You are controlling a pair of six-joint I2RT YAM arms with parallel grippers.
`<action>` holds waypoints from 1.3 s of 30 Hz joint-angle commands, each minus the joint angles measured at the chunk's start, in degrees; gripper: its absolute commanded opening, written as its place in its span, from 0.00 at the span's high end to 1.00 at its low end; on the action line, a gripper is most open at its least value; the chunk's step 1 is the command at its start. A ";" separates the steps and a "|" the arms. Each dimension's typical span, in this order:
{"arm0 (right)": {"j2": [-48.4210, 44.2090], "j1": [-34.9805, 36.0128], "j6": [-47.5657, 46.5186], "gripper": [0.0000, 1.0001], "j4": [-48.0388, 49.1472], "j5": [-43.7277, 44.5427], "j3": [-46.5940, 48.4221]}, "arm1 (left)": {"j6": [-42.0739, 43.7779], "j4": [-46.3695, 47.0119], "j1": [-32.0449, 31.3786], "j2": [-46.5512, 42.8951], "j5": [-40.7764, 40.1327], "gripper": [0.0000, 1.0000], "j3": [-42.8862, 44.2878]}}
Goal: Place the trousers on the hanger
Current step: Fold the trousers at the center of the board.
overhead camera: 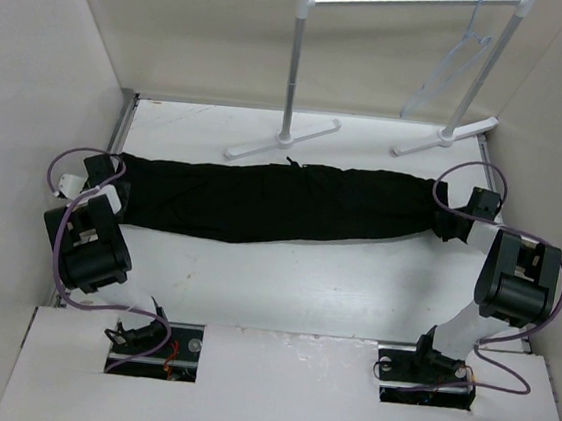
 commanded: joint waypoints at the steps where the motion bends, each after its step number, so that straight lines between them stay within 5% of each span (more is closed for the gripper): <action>1: 1.27 -0.41 1.91 0.74 3.64 -0.81 -1.36 | 0.30 -0.75 -1.47 -1.72 0.10 0.53 0.65; 4: -3.64 -0.41 3.06 0.85 5.05 1.28 -3.90 | 0.48 -1.81 -5.42 -4.45 -0.52 0.51 0.03; 11: -25.33 -2.07 0.34 0.87 -7.93 11.56 -5.59 | 0.48 -9.27 -18.42 -10.95 -6.49 0.50 -1.73; 19: -42.06 -6.04 -7.65 0.85 -20.07 14.13 5.38 | -0.66 -20.07 -37.22 -21.14 -7.99 0.48 -0.77; 25: -44.79 2.47 -14.95 0.84 -24.90 13.77 15.41 | -4.44 -26.06 -48.22 -27.38 -8.87 0.46 2.40; 31: -43.65 19.07 -15.14 0.82 -29.22 19.91 24.55 | -2.95 -27.47 -44.47 -35.46 -6.24 0.44 3.19; 39: -28.74 53.87 -13.90 0.80 -30.98 38.80 40.80 | 1.36 -29.50 -28.65 -44.08 1.76 0.43 0.48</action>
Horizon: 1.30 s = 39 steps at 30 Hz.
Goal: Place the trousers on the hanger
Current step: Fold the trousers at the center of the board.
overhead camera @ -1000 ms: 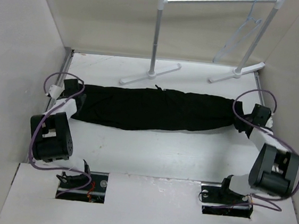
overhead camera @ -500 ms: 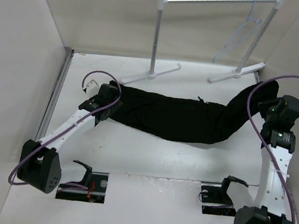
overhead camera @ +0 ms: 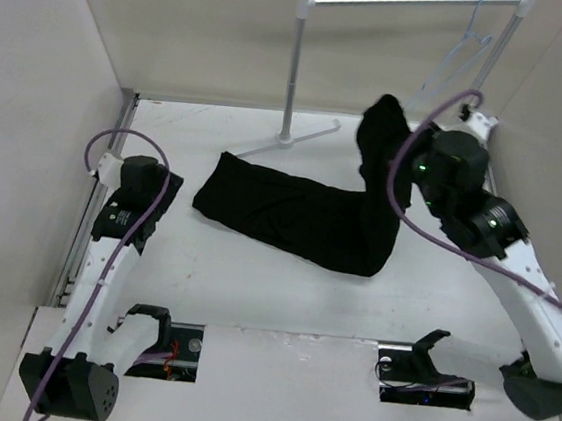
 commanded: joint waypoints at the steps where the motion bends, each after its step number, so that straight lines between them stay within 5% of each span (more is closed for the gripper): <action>1: 8.00 11.16 -0.09 0.79 1.50 10.32 7.57 | 1.82 -2.07 5.70 -3.04 4.06 0.43 -0.97; 8: 33.39 24.71 -3.42 0.71 10.02 7.62 21.44 | 1.38 -1.36 14.66 -4.89 4.24 0.43 -4.93; 14: 56.43 31.40 -3.08 0.26 11.17 -0.09 38.24 | 1.29 0.65 21.35 -3.93 4.16 0.42 -5.73; 20: 48.50 29.58 -2.64 0.16 12.57 -7.69 29.95 | 1.73 5.39 20.05 2.47 4.68 0.41 -4.23; 24: 30.49 21.94 -2.20 0.29 19.15 -10.75 7.99 | 2.17 10.58 10.05 9.49 4.51 0.42 -2.57; 27: 19.92 16.66 -1.41 0.68 20.84 -13.05 -5.47 | 2.69 14.45 1.17 16.26 2.66 0.42 0.33; 29: 14.30 13.14 -0.88 0.81 20.75 -14.54 -14.25 | 3.74 18.22 -4.63 22.50 2.22 0.42 3.49; 33: 9.36 7.34 0.70 0.83 21.36 -21.12 -27.45 | 5.50 22.63 -9.31 33.83 3.36 0.42 9.46; 39: 11.10 3.90 1.23 0.81 23.65 -25.52 -34.42 | 7.26 24.47 -6.95 47.21 4.51 0.44 15.02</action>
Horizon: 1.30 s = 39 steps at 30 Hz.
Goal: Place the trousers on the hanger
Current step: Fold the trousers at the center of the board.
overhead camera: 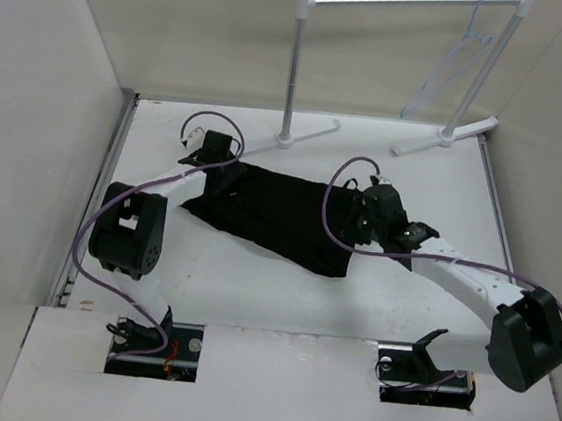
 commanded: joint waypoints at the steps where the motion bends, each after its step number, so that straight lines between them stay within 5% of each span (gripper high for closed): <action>1: 1.27 -1.26 0.88 0.81 3.52 -5.64 -1.66 | 2.95 2.51 3.26 3.77 -1.22 0.44 2.60; 7: 7.51 -1.09 4.83 0.81 7.38 -3.46 -8.16 | 4.72 2.08 8.10 4.23 -6.49 0.44 -2.83; 14: 5.86 -0.47 4.14 0.79 5.47 -3.54 -9.58 | 2.88 1.20 7.85 -9.30 -7.29 0.44 -13.39; 22: 3.46 0.49 0.17 0.41 1.32 -5.99 0.43 | 3.05 -5.65 4.68 -15.91 -7.12 0.43 -3.83; 32: 12.08 2.87 1.93 0.74 5.01 -4.85 -1.92 | 1.21 -4.96 -12.18 -0.98 4.74 0.47 13.40; 39: 11.13 2.61 4.39 0.81 8.53 -4.95 -10.18 | -2.31 -0.39 -19.40 6.94 9.58 0.49 16.75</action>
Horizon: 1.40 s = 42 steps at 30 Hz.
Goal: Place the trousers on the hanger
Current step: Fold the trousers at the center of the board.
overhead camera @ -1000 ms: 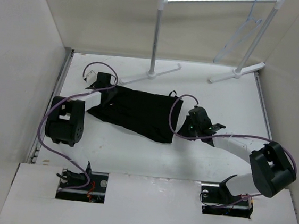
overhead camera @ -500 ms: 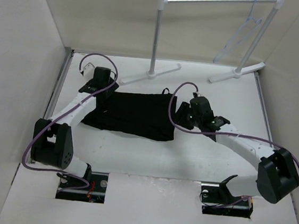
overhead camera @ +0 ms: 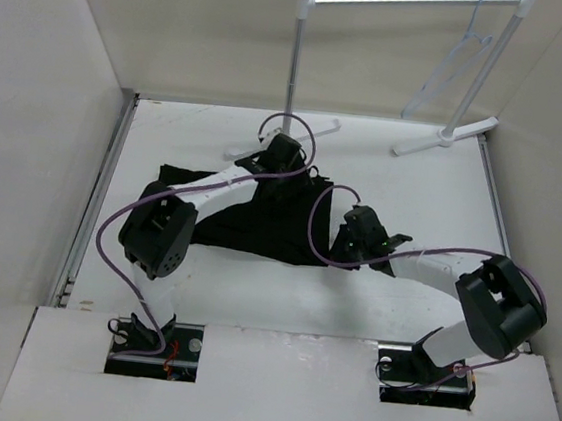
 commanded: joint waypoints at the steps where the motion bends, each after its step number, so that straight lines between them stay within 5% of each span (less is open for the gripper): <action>1: -2.54 -0.02 1.44 0.81 3.20 0.37 -2.45 | -2.22 3.15 -1.26 0.41 2.96 0.49 2.48; 10: -10.62 -0.28 0.13 0.69 -3.56 0.20 1.40 | -2.05 6.05 1.37 7.96 1.74 0.49 5.73; 18: -0.81 -2.12 0.91 0.83 6.60 -3.75 10.99 | -3.10 7.37 2.69 11.66 3.49 0.48 7.14; 25: 12.30 -6.43 6.71 0.88 16.55 -3.68 8.98 | -3.37 8.25 3.56 7.01 5.34 0.46 4.95; 34: 2.65 -3.97 9.53 0.87 15.68 -1.21 -2.27 | -3.10 10.54 9.01 -4.41 8.24 0.43 -4.10; 36: -0.86 -3.97 9.44 0.82 14.28 -1.48 -2.72 | -3.02 11.24 10.41 -7.48 8.41 0.43 -7.78; 42: -11.93 -4.50 3.83 0.41 1.29 -2.44 7.54 | -1.09 11.33 13.76 -17.06 8.94 0.51 -17.28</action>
